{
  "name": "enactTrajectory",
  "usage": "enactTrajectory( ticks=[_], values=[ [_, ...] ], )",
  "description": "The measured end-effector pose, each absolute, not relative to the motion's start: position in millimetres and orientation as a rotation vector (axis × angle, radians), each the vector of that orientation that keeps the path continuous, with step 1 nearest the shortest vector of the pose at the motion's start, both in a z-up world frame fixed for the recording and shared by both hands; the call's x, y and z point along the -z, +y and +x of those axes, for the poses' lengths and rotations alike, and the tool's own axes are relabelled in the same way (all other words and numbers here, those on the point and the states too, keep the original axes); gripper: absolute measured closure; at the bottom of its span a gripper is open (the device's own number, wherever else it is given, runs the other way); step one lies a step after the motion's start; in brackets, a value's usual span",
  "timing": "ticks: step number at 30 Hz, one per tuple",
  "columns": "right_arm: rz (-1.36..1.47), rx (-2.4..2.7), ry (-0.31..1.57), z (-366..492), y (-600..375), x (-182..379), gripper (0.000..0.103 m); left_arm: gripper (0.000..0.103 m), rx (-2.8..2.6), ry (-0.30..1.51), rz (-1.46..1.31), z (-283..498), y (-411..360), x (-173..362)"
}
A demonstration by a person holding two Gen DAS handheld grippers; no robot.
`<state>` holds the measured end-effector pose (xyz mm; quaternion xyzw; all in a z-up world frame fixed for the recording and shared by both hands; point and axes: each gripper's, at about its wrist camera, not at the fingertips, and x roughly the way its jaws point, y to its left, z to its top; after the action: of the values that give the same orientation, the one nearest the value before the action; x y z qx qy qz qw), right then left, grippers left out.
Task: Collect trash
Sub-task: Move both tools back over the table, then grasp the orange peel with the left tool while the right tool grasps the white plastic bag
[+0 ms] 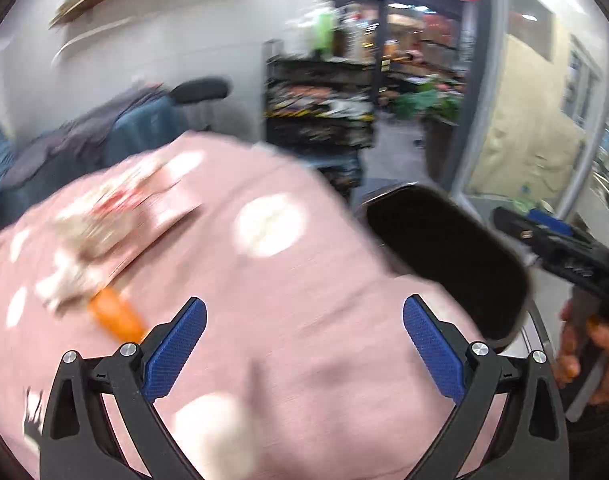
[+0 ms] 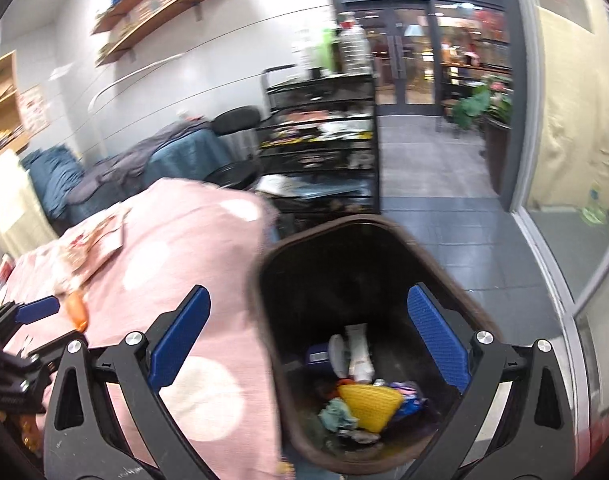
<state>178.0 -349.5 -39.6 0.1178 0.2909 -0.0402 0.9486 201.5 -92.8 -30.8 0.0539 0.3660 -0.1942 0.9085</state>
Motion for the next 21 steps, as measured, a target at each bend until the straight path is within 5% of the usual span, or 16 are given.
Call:
enactTrajectory(
  ticks=[12, 21],
  values=[
    [0.120, -0.195, 0.637, 217.0, -248.7, 26.9, 0.005, 0.008, 0.214, 0.928, -0.055, 258.3, 10.1, 60.5],
    [0.060, -0.313, 0.640, 247.5, -191.5, 12.1, 0.006, 0.047, 0.200, 1.014, -0.018, 288.2, 19.2, 82.6]
  ],
)
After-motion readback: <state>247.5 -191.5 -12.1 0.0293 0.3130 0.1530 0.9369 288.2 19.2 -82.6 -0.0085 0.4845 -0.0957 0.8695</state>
